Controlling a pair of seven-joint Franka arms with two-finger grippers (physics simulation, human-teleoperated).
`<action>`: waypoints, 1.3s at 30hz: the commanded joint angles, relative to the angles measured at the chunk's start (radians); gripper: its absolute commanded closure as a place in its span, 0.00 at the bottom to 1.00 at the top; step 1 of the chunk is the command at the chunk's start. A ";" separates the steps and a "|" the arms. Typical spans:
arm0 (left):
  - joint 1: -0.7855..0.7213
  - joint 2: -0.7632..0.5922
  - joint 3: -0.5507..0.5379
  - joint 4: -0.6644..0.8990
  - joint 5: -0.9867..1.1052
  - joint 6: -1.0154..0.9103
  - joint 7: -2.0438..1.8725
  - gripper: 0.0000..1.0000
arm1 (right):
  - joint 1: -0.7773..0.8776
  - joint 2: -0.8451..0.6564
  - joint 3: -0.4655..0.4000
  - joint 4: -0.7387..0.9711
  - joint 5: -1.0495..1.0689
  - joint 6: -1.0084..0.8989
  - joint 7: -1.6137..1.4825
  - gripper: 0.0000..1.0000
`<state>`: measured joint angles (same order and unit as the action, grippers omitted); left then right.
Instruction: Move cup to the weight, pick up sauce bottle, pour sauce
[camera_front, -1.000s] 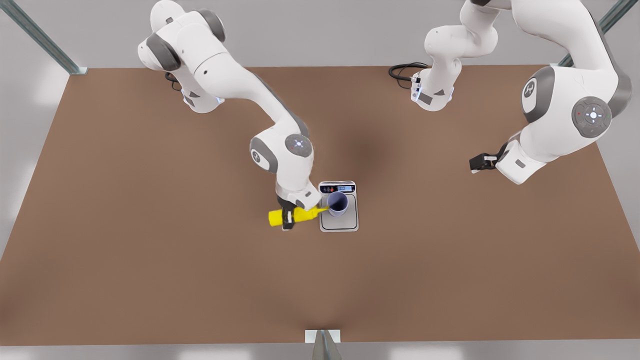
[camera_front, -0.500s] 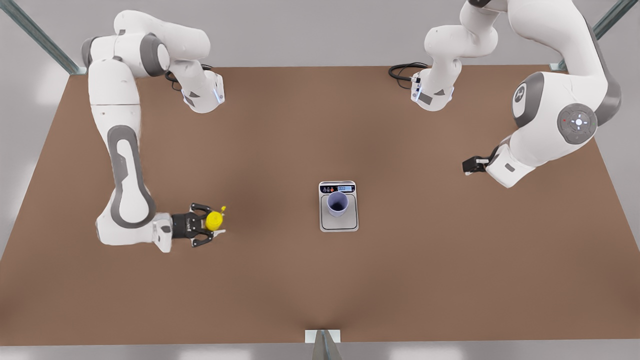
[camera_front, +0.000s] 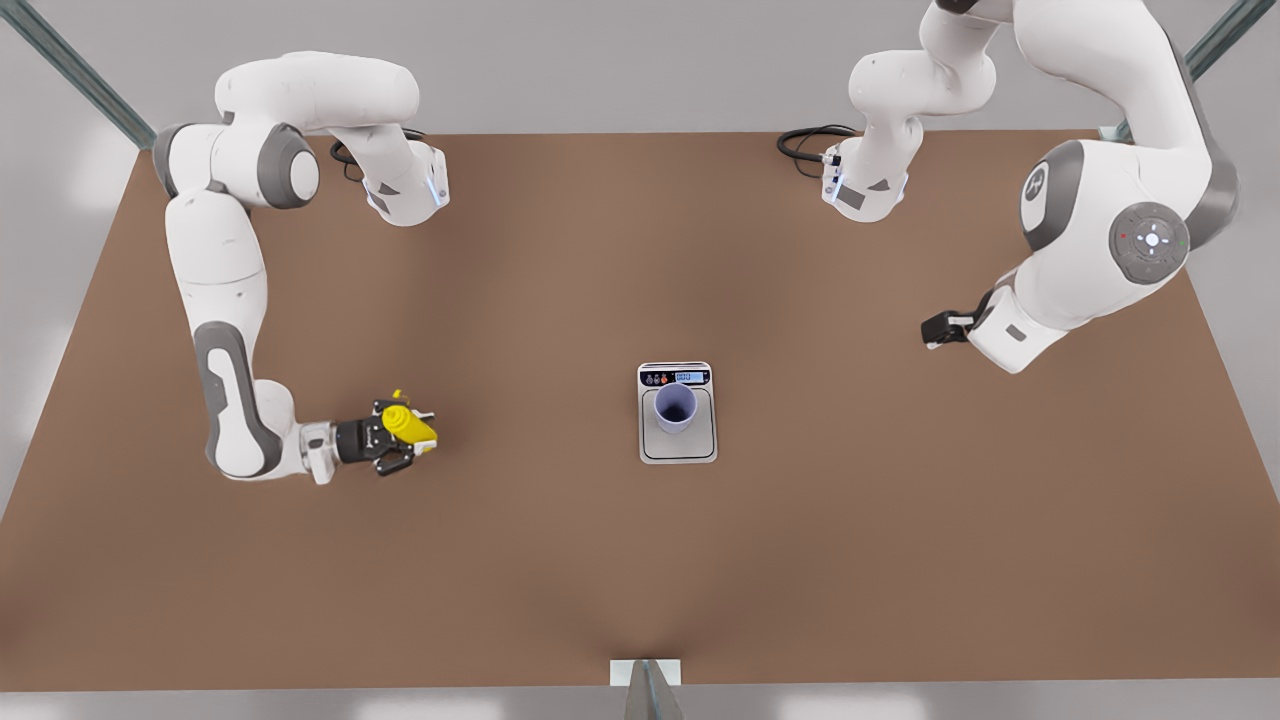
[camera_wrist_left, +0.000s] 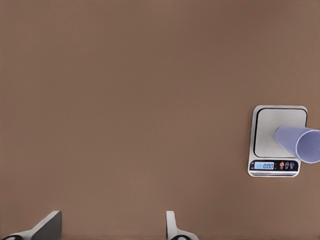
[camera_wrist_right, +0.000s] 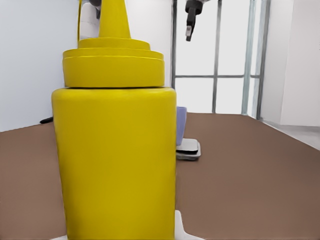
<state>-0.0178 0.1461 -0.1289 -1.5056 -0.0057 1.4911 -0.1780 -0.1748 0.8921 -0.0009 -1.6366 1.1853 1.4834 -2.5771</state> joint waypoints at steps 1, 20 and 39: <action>0.001 0.000 0.000 0.001 0.001 0.000 0.000 0.00 | 0.000 0.002 -0.001 0.000 0.002 0.000 0.000 0.41; -0.005 -0.002 0.003 0.028 0.003 -0.005 -0.023 0.00 | 0.006 0.019 -0.004 -0.006 0.002 0.052 0.012 0.02; -0.005 -0.002 0.026 0.021 0.010 0.001 0.023 0.00 | -0.094 0.016 -0.011 -0.025 -0.090 0.026 0.011 0.00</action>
<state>-0.0235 0.1428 -0.1027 -1.4849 0.0042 1.4926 -0.1549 -0.2775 0.9047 -0.0146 -1.6667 1.0829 1.5094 -2.5663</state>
